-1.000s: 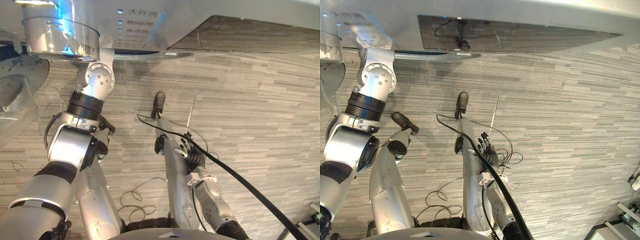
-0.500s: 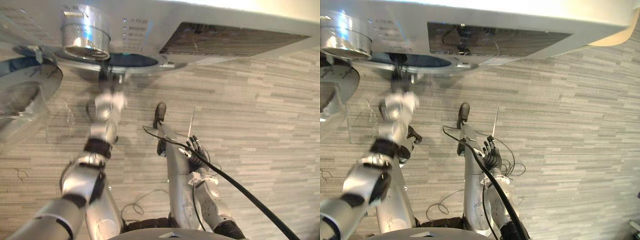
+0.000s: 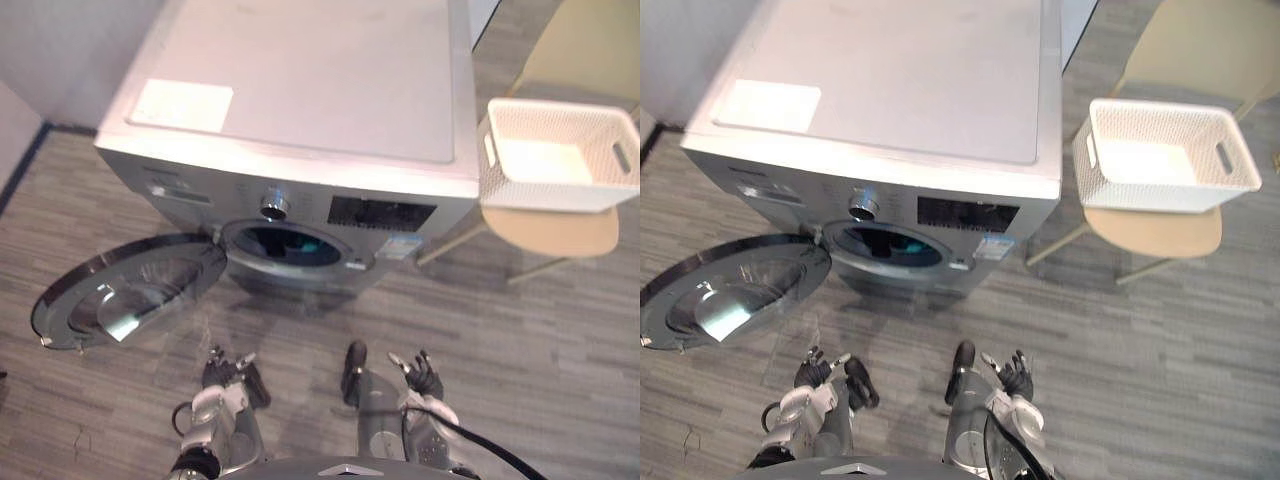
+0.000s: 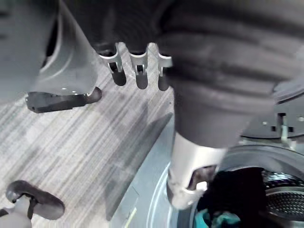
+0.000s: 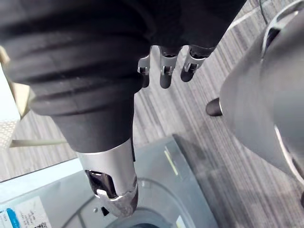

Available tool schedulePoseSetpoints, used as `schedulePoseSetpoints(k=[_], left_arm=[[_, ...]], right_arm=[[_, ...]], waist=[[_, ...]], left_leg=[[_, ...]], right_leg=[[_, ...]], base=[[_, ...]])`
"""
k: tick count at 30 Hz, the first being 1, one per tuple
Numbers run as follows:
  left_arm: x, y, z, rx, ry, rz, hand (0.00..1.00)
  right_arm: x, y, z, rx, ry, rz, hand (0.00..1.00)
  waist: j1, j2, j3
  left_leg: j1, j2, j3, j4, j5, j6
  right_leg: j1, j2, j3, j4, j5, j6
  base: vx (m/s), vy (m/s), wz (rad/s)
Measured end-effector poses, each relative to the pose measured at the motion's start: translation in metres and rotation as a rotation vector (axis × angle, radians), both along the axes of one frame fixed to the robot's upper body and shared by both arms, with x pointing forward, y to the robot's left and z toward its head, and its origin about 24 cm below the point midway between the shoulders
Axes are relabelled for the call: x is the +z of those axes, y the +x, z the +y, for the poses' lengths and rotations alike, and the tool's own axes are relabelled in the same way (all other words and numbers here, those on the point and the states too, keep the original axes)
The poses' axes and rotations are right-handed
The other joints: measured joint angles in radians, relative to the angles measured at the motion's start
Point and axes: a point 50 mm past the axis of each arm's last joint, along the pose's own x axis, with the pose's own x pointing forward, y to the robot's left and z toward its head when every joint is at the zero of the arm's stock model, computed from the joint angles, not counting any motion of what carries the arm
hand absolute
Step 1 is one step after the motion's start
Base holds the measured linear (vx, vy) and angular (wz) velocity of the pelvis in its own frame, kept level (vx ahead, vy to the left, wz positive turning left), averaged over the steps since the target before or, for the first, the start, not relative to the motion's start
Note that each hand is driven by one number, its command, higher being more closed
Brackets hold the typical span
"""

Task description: Pick up the laundry basket with both hands and put the clothes into the washing machine.

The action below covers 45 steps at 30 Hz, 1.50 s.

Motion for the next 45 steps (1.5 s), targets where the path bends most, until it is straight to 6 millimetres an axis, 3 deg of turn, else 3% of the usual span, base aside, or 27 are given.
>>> schedulePoseSetpoints(k=[1,2,3,4,7,9,10,12,13,14,15,17,20,27,29,30,32,34,35,38,40,41,42,44,45], left_arm=[[-0.001,-0.002,0.0,-0.004,-0.005,0.006,0.0],[-0.004,-0.006,-0.001,-0.004,-0.009,0.019,0.0],[-0.003,-0.006,0.001,-0.01,0.002,0.015,0.0],[-0.003,-0.005,0.005,-0.017,0.021,0.013,0.0],[-0.005,-0.01,0.018,-0.044,0.079,0.041,0.0],[-0.008,-0.015,0.02,-0.082,0.113,0.073,0.0],[-0.01,-0.018,0.02,-0.089,0.118,0.084,0.0],[-0.013,-0.026,0.022,-0.098,0.126,0.108,0.0],[-0.014,-0.03,0.025,-0.107,0.135,0.122,0.0],[-0.015,-0.032,0.026,-0.117,0.142,0.127,0.0],[-0.015,-0.034,0.029,-0.142,0.157,0.136,0.0],[-0.019,-0.039,0.024,-0.17,0.146,0.16,0.0],[-0.021,-0.044,0.022,-0.175,0.13,0.178,0.0],[-0.022,-0.049,0.028,-0.145,0.133,0.194,0.0],[-0.021,-0.048,0.03,-0.121,0.13,0.187,0.0],[-0.02,-0.045,0.03,-0.109,0.123,0.174,0.0],[-0.015,-0.043,0.029,-0.076,0.107,0.131,0.0],[0.003,-0.026,0.028,-0.042,0.102,0.011,0.0],[0.01,-0.02,0.03,-0.033,0.107,-0.032,0.0],[0.062,0.002,0.049,0.061,0.171,-0.302,0.0],[0.11,0.008,0.08,0.194,0.304,-0.494,0.0],[0.126,0.009,0.092,0.236,0.365,-0.551,0.0],[0.139,0.009,0.1,0.26,0.426,-0.588,0.0],[0.172,0.005,0.12,0.331,0.622,-0.663,0.0],[0.184,0.005,0.13,0.358,0.71,-0.678,0.0]], right_arm=[[-0.003,-0.005,-0.003,-0.016,-0.002,0.019,0.0],[-0.007,-0.015,-0.007,-0.042,-0.004,0.048,0.0],[-0.011,-0.021,-0.008,-0.066,0.003,0.072,0.0],[-0.014,-0.025,-0.007,-0.079,0.018,0.095,0.0],[-0.025,-0.038,0.001,-0.061,0.036,0.178,0.0],[-0.031,-0.047,0.003,-0.047,0.063,0.222,0.0],[-0.033,-0.049,0.002,-0.041,0.084,0.236,0.0],[-0.035,-0.051,-0.001,-0.029,0.093,0.257,0.0],[-0.038,-0.057,0.0,-0.034,0.108,0.281,0.0],[-0.039,-0.058,0.0,-0.032,0.113,0.285,0.0],[-0.042,-0.064,0.005,-0.019,0.116,0.316,0.0],[-0.044,-0.068,0.002,0.002,0.094,0.353,0.0],[-0.044,-0.064,-0.001,0.081,0.048,0.385,0.0],[-0.041,-0.04,0.013,0.303,-0.044,0.396,0.0],[-0.038,-0.029,0.015,0.351,-0.076,0.376,0.0],[-0.037,-0.026,0.015,0.355,-0.082,0.372,0.0],[-0.035,-0.021,0.009,0.375,-0.12,0.369,0.0],[-0.034,-0.024,-0.004,0.345,-0.158,0.395,0.0],[-0.035,-0.027,-0.007,0.334,-0.159,0.407,0.0],[-0.04,-0.046,-0.017,0.309,-0.172,0.488,0.0],[-0.041,-0.056,-0.021,0.28,-0.168,0.506,0.0],[-0.042,-0.059,-0.021,0.273,-0.162,0.516,0.0],[-0.044,-0.063,-0.018,0.269,-0.148,0.523,0.0],[-0.043,-0.076,-0.03,0.222,-0.157,0.545,0.0],[-0.045,-0.087,-0.031,0.214,-0.152,0.568,0.0]], waist=[[-0.002,0.003,-0.015],[-0.009,0.02,-0.049],[-0.016,0.022,-0.077],[-0.015,-0.008,-0.094],[-0.019,-0.047,-0.13],[-0.024,-0.05,-0.142],[-0.022,-0.032,-0.142],[-0.026,-0.024,-0.148],[-0.025,-0.028,-0.155],[-0.022,-0.031,-0.157],[-0.017,-0.053,-0.172],[-0.013,-0.044,-0.206],[0.01,-0.036,-0.22],[0.045,-0.067,-0.23],[0.048,-0.05,-0.214],[0.05,-0.055,-0.213],[0.059,-0.033,-0.192],[0.058,-0.005,-0.176],[0.057,-0.005,-0.173],[0.058,0.013,-0.175],[0.055,0.022,-0.178],[0.049,0.011,-0.185],[0.042,-0.012,-0.184],[0.04,0.021,-0.209],[0.03,0.015,-0.228]], left_leg=[[0.013,0.003,-0.049,0.063,-0.039,-0.021],[0.044,0.005,-0.088,0.033,-0.089,-0.076],[0.071,-0.022,-0.087,-0.029,-0.14,-0.047],[0.072,-0.046,-0.063,-0.049,-0.129,-0.039],[0.079,-0.1,-0.036,-0.094,-0.12,-0.016],[0.093,-0.114,-0.017,-0.119,-0.11,0.008],[0.109,-0.11,-0.001,-0.161,-0.085,0.03],[0.164,-0.106,0.005,-0.238,-0.043,0.027],[0.198,-0.107,0.006,-0.285,-0.019,0.015],[0.212,-0.109,0.006,-0.302,-0.01,0.01],[0.225,-0.132,-0.006,-0.339,0.01,0.0],[0.22,-0.16,-0.055,-0.415,0.036,-0.01],[0.227,-0.183,-0.123,-0.477,0.076,-0.008],[0.204,-0.193,-0.151,-0.493,0.141,0.003],[0.196,-0.195,-0.179,-0.491,0.156,0.005],[0.195,-0.195,-0.178,-0.492,0.16,0.006],[0.187,-0.192,-0.171,-0.497,0.164,0.008],[0.191,-0.181,-0.109,-0.516,0.156,0.025],[0.191,-0.178,-0.093,-0.522,0.153,0.029],[0.188,-0.172,-0.071,-0.511,0.15,0.027],[0.193,-0.171,-0.071,-0.497,0.142,0.012],[0.206,-0.184,-0.07,-0.532,0.147,0.003],[0.215,-0.201,-0.072,-0.518,0.164,0.019],[0.231,-0.197,-0.096,-0.539,0.192,0.012],[0.24,-0.214,-0.098,-0.583,0.202,0.007]], right_leg=[[0.017,-0.001,-0.004,-0.003,0.004,0.006],[0.032,0.006,-0.008,-0.021,0.018,0.023],[0.039,0.007,-0.005,-0.055,0.04,0.039],[0.04,-0.01,0.002,-0.094,0.068,0.042],[0.082,-0.025,0.004,-0.236,0.139,0.025],[0.114,-0.025,-0.008,-0.291,0.115,-0.011],[0.105,-0.022,-0.007,-0.259,0.086,-0.027],[0.117,-0.003,-0.01,-0.084,0.069,-0.024],[0.155,0.015,-0.026,-0.027,-0.001,-0.017],[0.177,0.02,-0.04,-0.029,-0.022,-0.017],[0.198,0.029,-0.055,-0.075,-0.022,-0.004],[0.224,0.05,-0.065,-0.188,0.014,0.018],[0.261,0.082,-0.062,-0.315,0.07,0.007],[0.28,0.106,-0.073,-0.412,0.132,-0.004],[0.283,0.106,-0.094,-0.411,0.131,-0.004],[0.284,0.106,-0.096,-0.411,0.13,-0.005],[0.289,0.106,-0.101,-0.411,0.123,-0.015],[0.297,0.094,-0.118,-0.414,0.119,-0.011],[0.297,0.085,-0.118,-0.414,0.118,-0.01],[0.3,0.07,-0.119,-0.409,0.118,-0.006],[0.316,0.07,-0.113,-0.408,0.117,0.002],[0.314,0.06,-0.114,-0.414,0.112,0.009],[0.306,0.04,-0.119,-0.415,0.111,0.016],[0.324,0.048,-0.125,-0.413,0.116,0.03],[0.324,0.035,-0.138,-0.415,0.114,0.037]], base=[[-0.02,0.137,-0.02],[-0.03,0.33,0.03],[-0.04,0.317,0.0],[-0.07,0.294,-0.05],[-0.06,0.142,-0.1],[-0.07,0.128,-0.14],[-0.06,0.057,-0.14],[-0.01,0.003,-0.11],[0.03,-0.022,-0.03],[0.02,-0.09,-0.03],[0.0,-0.107,0.11],[0.02,-0.097,0.11],[-0.01,-0.053,-0.08],[-0.06,-0.007,0.08],[-0.12,0.012,0.29],[-0.11,0.01,0.21],[-0.16,0.02,0.19],[-0.13,0.047,0.43],[-0.06,0.078,0.44],[-0.04,0.074,0.15],[-0.02,0.066,-0.01],[-0.02,0.099,0.17],[0.0,0.082,0.17],[0.03,0.055,0.22],[0.05,0.073,0.48]])
